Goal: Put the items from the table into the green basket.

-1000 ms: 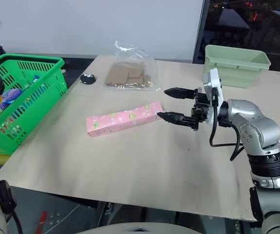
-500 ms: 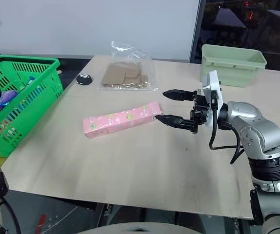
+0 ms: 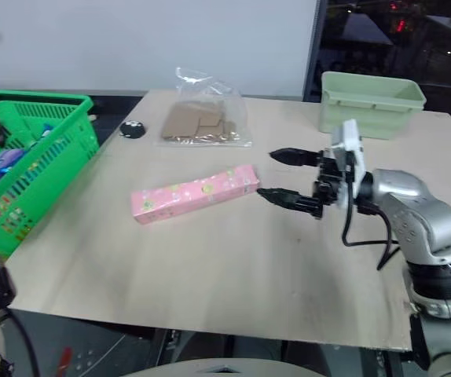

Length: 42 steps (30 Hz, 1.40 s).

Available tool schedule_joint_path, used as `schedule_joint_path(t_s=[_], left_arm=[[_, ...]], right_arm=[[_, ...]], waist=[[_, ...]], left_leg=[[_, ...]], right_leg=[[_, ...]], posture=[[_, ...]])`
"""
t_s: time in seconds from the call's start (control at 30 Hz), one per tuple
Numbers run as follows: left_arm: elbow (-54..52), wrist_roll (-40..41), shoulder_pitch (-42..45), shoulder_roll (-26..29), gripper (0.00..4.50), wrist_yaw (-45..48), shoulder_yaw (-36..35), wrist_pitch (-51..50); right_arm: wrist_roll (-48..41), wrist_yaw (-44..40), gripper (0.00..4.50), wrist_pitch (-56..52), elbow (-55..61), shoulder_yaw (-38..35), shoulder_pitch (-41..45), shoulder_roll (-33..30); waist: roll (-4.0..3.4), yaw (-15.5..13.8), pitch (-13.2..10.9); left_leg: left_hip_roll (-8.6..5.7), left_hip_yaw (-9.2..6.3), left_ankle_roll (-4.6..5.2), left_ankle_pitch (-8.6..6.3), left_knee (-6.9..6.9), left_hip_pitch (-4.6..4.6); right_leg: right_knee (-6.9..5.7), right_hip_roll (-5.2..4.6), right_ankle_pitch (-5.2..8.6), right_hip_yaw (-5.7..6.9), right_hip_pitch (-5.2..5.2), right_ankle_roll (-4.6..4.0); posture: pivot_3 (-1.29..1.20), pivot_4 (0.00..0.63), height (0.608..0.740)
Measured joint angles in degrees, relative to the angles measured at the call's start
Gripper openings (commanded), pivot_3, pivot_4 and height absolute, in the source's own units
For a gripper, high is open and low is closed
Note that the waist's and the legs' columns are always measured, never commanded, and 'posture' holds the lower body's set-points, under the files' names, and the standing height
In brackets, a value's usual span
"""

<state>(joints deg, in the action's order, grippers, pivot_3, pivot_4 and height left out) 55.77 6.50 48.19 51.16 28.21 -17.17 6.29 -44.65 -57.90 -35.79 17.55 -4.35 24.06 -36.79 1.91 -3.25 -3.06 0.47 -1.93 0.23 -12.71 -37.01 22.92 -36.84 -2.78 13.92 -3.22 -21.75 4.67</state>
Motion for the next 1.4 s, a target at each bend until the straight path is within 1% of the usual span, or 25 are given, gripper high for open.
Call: schedule_joint_path(t_s=[0.03, 0.1, 0.17, 0.23, 0.3, 0.4, 0.47, 0.57, 0.67, 0.7, 1.03, 1.1, 1.13, 1.17, 1.23, 1.27, 1.37, 1.4], left_arm=[[-4.61, 1.60, -0.53, -1.65, 4.46, 7.51, 2.39, -1.22], [-9.07, 2.48, -1.87, -2.05, 4.46, 14.33, 5.00, -3.30], [-16.30, 2.83, -4.59, -1.73, 4.46, 23.95, 9.58, -7.02], [-21.02, 2.64, -6.43, -1.04, 4.46, 31.91, 14.26, -9.94], [-24.96, 2.64, -7.45, -0.21, 4.46, 38.62, 17.80, -12.41], [-27.98, 1.52, -7.75, 0.57, 4.46, 45.33, 22.22, -14.45], [-28.66, 0.21, -7.70, 0.21, 4.46, 46.86, 24.70, -15.20], [-28.72, -2.60, -7.64, -1.73, 4.46, 46.62, 27.58, -15.77], [-28.72, -4.48, -7.65, -3.44, 4.46, 45.30, 29.18, -16.91], [-28.72, -4.92, -7.71, -3.55, 4.46, 45.28, 29.48, -17.19], [-27.91, -12.59, -8.60, -4.72, 4.46, 42.50, 33.82, -18.16], [-27.13, -13.84, -8.37, -5.32, 3.96, 41.56, 34.35, -17.97], [-26.98, -14.16, -8.24, -5.48, 3.89, 41.31, 34.45, -17.94], [-26.81, -14.39, -7.94, -5.68, 3.37, 41.14, 34.47, -17.99], [-26.81, -14.49, -7.80, -5.77, 2.55, 40.92, 34.44, -18.15], [-26.81, -14.49, -7.79, -5.77, 2.04, 40.86, 34.38, -18.19], [-26.85, -14.44, -7.75, -5.76, 0.73, 40.88, 33.82, -18.13], [-26.88, -14.42, -7.75, -5.76, 0.45, 40.85, 33.49, -17.96]], right_arm=[[-0.04, 0.21, 4.50, -0.04, 1.19, -0.77, -1.78, -0.78], [0.08, 0.37, 4.50, -0.08, 2.15, -1.13, -3.73, -1.65], [0.72, 0.80, 4.50, -0.14, 3.34, -2.10, -8.02, -3.93], [2.08, 1.11, 4.50, 0.07, 3.99, -3.23, -11.81, -5.86], [3.32, 1.37, 4.50, 0.39, 4.43, -4.23, -14.83, -7.18], [3.77, 2.34, 4.50, 0.49, 5.07, -6.05, -17.99, -7.45], [3.68, 3.16, 4.50, 0.52, 6.29, -7.33, -19.30, -7.44], [3.74, 3.99, 4.50, 0.81, 7.67, -8.17, -20.44, -7.48], [4.00, 4.53, 4.50, 0.95, 8.66, -8.10, -21.62, -7.50], [3.99, 4.57, 4.50, 0.95, 8.74, -8.10, -21.62, -7.50], [3.89, 4.95, 4.50, 0.91, 9.06, -8.10, -21.60, -7.93], [3.84, 4.98, 4.50, 0.91, 9.19, -8.10, -21.60, -7.93], [3.83, 4.99, 4.50, 0.91, 9.24, -8.10, -21.59, -7.93], [3.83, 4.98, 4.50, 0.91, 9.35, -8.10, -21.59, -7.93], [3.84, 4.97, 4.50, 0.91, 9.37, -7.99, -21.59, -7.93], [3.84, 4.97, 4.50, 0.91, 9.37, -7.90, -21.59, -7.93], [3.95, 4.83, 4.50, 1.03, 9.36, -7.81, -21.57, -7.93], [3.98, 4.71, 4.50, 1.12, 9.35, -7.76, -21.54, -7.93]], waist=[[0.01, 0.20, 0.01], [-0.01, 1.32, 0.02], [-0.04, 2.68, 0.03], [-0.11, 4.34, 0.00], [-0.13, 5.76, -0.01], [-0.30, 7.27, -0.01], [-0.43, 7.92, -0.02], [-0.45, 8.75, -0.03], [-0.45, 9.09, -0.03], [-0.45, 9.23, -0.03], [-0.46, 10.38, -0.03], [-0.46, 10.41, -0.03], [-0.46, 10.40, -0.03], [-0.46, 10.38, -0.03], [-0.47, 10.33, -0.02], [-0.47, 10.31, -0.02], [-0.54, 10.27, 0.02], [-0.58, 10.24, 0.05]], left_leg=[[0.02, 0.05, 0.00, 0.00, -0.05, 0.07], [0.02, 0.12, 0.02, -0.01, -0.06, 0.09], [0.02, 0.13, 0.05, -0.03, -0.06, 0.09], [0.09, 0.14, 0.06, -0.02, -0.05, 0.07], [0.17, 0.14, 0.06, -0.02, -0.05, 0.02], [0.21, 0.19, 0.06, -0.02, -0.05, -0.07], [0.20, 0.23, 0.07, -0.02, -0.08, -0.10], [0.19, 0.24, 0.07, -0.02, -0.18, -0.07], [0.17, 0.30, 0.08, -0.02, -0.19, -0.08], [0.17, 0.30, 0.08, -0.02, -0.18, -0.07], [0.16, 0.25, 0.08, -0.02, -0.16, -0.07], [0.16, 0.25, 0.08, -0.03, -0.16, -0.07], [0.16, 0.25, 0.08, -0.03, -0.16, -0.07], [0.16, 0.25, 0.08, -0.03, -0.16, -0.07], [0.16, 0.25, 0.08, -0.03, -0.16, -0.07], [0.16, 0.24, 0.08, -0.03, -0.16, -0.07], [0.16, 0.24, 0.08, -0.02, -0.16, -0.09], [0.15, 0.24, 0.08, -0.02, -0.17, -0.10]], right_leg=[[0.00, 0.00, 0.00, -0.01, 0.01, 0.00], [0.02, 0.00, 0.00, -0.11, 0.00, 0.00], [0.01, 0.00, 0.00, -0.16, -0.01, 0.00], [-0.04, 0.07, 0.00, -0.18, -0.05, 0.00], [-0.08, 0.14, 0.03, -0.19, -0.04, -0.01], [-0.13, 0.18, 0.13, -0.27, -0.03, -0.16], [-0.15, 0.20, 0.17, -0.37, -0.02, -0.20], [-0.15, 0.20, 0.20, -0.41, -0.01, -0.14], [-0.15, 0.20, 0.16, -0.53, -0.02, -0.07], [-0.15, 0.20, 0.09, -0.53, -0.03, 0.04], [-0.15, 0.20, 0.10, -0.53, -0.03, 0.04], [-0.15, 0.20, 0.10, -0.53, -0.03, 0.05], [-0.15, 0.20, 0.10, -0.53, -0.03, 0.05], [-0.15, 0.20, 0.10, -0.53, -0.03, 0.04], [-0.15, 0.19, 0.10, -0.52, -0.03, 0.04], [-0.15, 0.19, 0.10, -0.52, -0.03, 0.04], [-0.15, 0.19, 0.10, -0.52, -0.01, 0.05], [-0.15, 0.19, 0.11, -0.52, -0.01, 0.06]], posture=[[-0.01, 0.000, 0.740], [-0.04, 0.000, 0.740], [-0.05, 0.000, 0.740], [-0.07, 0.000, 0.740], [-0.09, 0.000, 0.740], [-0.12, 0.000, 0.740], [-0.14, 0.000, 0.740], [-0.14, 0.000, 0.740], [-0.14, 0.000, 0.740], [-0.18, 0.000, 0.740], [-0.18, 0.000, 0.740], [-0.17, 0.000, 0.740], [-0.17, 0.000, 0.740], [-0.17, 0.000, 0.740], [-0.17, 0.000, 0.740], [-0.17, 0.000, 0.740], [-0.16, 0.000, 0.740], [-0.16, 0.000, 0.740]])
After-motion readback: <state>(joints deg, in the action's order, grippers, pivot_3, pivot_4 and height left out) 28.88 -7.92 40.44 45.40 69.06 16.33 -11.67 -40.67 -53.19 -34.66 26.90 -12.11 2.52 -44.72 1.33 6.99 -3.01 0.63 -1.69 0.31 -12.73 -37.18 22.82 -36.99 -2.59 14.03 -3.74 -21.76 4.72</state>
